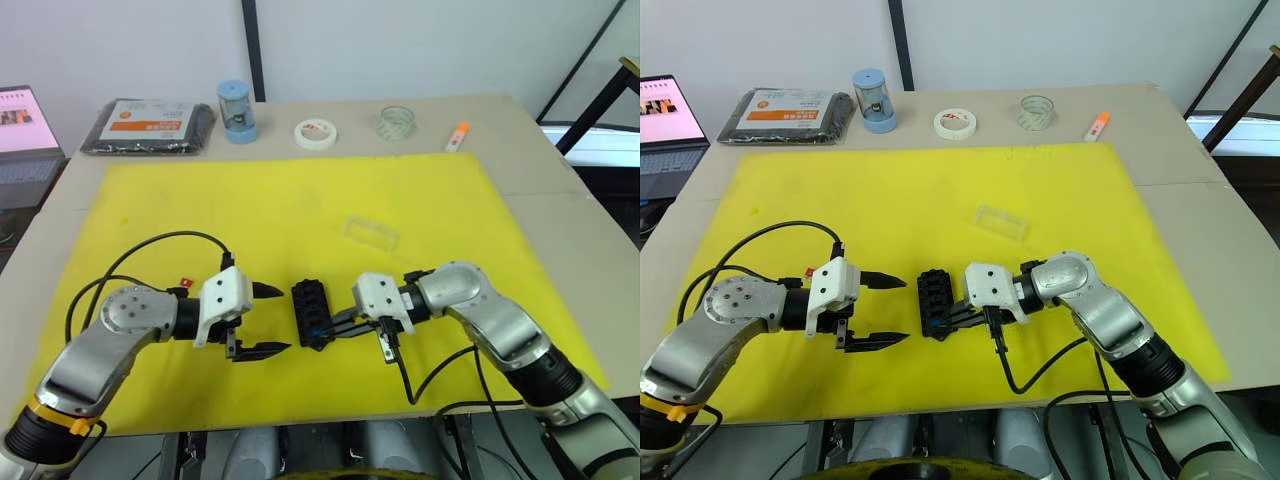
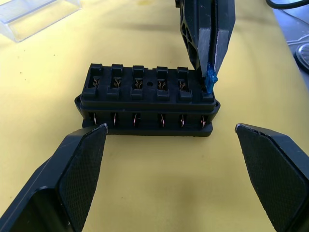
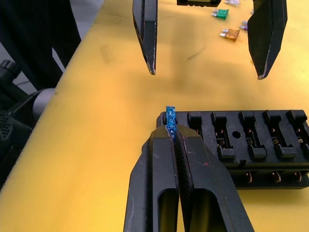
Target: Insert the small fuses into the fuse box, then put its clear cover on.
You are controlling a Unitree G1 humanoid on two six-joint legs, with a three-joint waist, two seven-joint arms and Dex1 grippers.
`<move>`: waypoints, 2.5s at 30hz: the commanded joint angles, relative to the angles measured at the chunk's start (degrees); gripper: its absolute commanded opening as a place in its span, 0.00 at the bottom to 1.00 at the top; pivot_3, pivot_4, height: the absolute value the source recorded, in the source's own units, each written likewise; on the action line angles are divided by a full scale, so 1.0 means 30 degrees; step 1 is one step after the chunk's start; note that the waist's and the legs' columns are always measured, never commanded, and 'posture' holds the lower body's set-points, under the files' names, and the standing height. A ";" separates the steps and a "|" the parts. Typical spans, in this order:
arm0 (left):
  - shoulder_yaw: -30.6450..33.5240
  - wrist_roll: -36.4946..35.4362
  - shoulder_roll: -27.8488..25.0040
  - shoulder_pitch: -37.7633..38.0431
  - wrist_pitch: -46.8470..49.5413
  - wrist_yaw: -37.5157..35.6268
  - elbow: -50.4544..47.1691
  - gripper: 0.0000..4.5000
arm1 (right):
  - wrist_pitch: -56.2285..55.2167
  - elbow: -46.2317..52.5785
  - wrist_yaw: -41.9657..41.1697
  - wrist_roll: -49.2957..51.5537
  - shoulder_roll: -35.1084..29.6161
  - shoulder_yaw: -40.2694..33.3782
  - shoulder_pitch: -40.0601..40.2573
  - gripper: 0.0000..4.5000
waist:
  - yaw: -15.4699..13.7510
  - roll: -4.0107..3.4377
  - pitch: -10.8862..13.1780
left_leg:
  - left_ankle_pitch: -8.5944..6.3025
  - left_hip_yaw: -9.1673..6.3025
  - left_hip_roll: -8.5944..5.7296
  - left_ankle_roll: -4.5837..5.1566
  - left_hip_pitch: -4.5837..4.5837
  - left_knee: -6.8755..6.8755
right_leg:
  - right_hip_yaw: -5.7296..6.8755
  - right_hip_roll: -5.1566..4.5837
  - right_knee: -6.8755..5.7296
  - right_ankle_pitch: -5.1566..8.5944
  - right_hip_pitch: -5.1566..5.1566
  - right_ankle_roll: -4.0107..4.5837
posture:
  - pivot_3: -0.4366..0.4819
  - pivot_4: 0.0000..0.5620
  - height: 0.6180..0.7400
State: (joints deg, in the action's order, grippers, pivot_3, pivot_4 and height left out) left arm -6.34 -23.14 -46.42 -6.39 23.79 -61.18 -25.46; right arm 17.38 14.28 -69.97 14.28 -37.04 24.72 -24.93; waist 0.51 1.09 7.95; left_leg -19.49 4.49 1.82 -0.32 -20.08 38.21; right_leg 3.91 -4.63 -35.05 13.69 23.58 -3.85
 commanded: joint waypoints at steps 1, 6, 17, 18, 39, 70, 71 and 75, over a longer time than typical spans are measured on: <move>0.0004 -0.0213 0.0133 -0.0122 0.0101 0.0086 -0.0608 0.99 | 0.0035 -0.0577 0.0163 -0.0925 -0.0046 0.0155 -0.0379 0.00 | 0.0002 0.0000 0.0000 | 0.0000 0.0000 0.0001 0.0000 0.0015 0.0000 | -0.0001 0.0000 0.0000 0.0000 -0.0013 0.0000 | 0.48 0.27 1.00; -0.0021 -0.0159 0.0256 -0.0124 0.0174 0.0131 -0.0673 0.99 | 0.0105 -0.0433 -0.0167 -0.1139 -0.0428 0.0309 -0.0866 0.00 | 0.0004 -0.0001 0.0000 | -0.0020 -0.0001 0.0004 0.0035 0.0037 0.0000 | -0.0001 -0.0001 0.0000 0.0001 -0.0029 0.0001 | 0.48 0.27 1.00; -0.0146 -0.0048 0.0513 -0.0209 0.0204 0.0212 -0.0625 0.99 | 0.1877 0.0670 -0.0912 -0.0965 -0.0754 0.0350 -0.1924 0.00 | -0.0030 -0.0002 0.0001 | -0.0018 -0.0005 0.0004 0.0031 0.0028 0.0006 | 0.0000 -0.0008 0.0000 0.0001 -0.0030 0.0001 | 0.48 0.27 1.00; -0.0151 -0.0043 0.0539 -0.0229 0.0210 0.0224 -0.0619 0.99 | 0.1987 0.0618 -0.0815 -0.1128 -0.0728 0.0453 -0.1917 0.00 | -0.0030 -0.0002 0.0001 | -0.0017 -0.0005 0.0004 0.0030 0.0028 0.0006 | -0.0001 -0.0008 0.0000 0.0001 -0.0030 0.0001 | 0.48 0.27 1.00; -0.0262 -0.0041 0.0564 -0.0238 0.0131 0.0489 -0.0587 0.99 | 0.1783 0.1068 -0.0478 -0.1401 -0.0352 0.0627 -0.1578 0.00 | 0.0024 -0.0001 0.0000 | -0.0035 -0.0003 0.0008 0.0061 0.0071 0.0003 | -0.0002 -0.0007 0.0004 0.0003 -0.0050 0.0004 | 0.48 0.27 1.00; -0.0443 0.0093 0.0757 -0.0455 0.0028 0.0586 -0.0368 1.00 | 0.4634 0.2115 -0.0082 0.1539 0.0100 -0.0844 -0.2093 0.01 | -0.0005 -0.0005 0.0003 | -0.0037 -0.0015 0.0009 0.0065 0.0035 0.0004 | -0.0001 -0.0017 0.0004 0.0002 -0.0038 0.0003 | 0.48 0.27 1.00; -0.0432 0.0105 0.0747 -0.0431 0.0023 0.0596 -0.0370 1.00 | 0.4551 0.2044 -0.0057 0.1477 0.0100 -0.0784 -0.2026 0.01 | -0.0002 -0.0006 0.0003 | -0.0037 -0.0015 0.0009 0.0065 0.0036 0.0004 | 0.0000 -0.0017 0.0004 0.0002 -0.0038 0.0003 | 0.48 0.27 1.00; -0.0398 0.0095 0.0728 -0.0440 0.0060 0.0614 -0.0357 1.00 | 0.4603 0.1931 -0.0089 0.1428 -0.0003 -0.0592 -0.1892 0.01 | 0.0009 -0.0007 0.0004 | -0.0037 -0.0015 0.0009 0.0065 0.0036 0.0003 | 0.0000 -0.0016 0.0005 0.0002 -0.0035 0.0003 | 0.48 0.27 1.00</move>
State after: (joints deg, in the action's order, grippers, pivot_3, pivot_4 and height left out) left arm -7.78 -22.99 -44.33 -7.43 24.44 -59.54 -25.65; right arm 31.76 19.50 -70.13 18.38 -37.14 23.35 -30.31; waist 0.54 1.07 7.96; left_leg -19.60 4.45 1.85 -0.13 -19.97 38.21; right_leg 3.91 -4.68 -35.03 13.69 23.48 -3.84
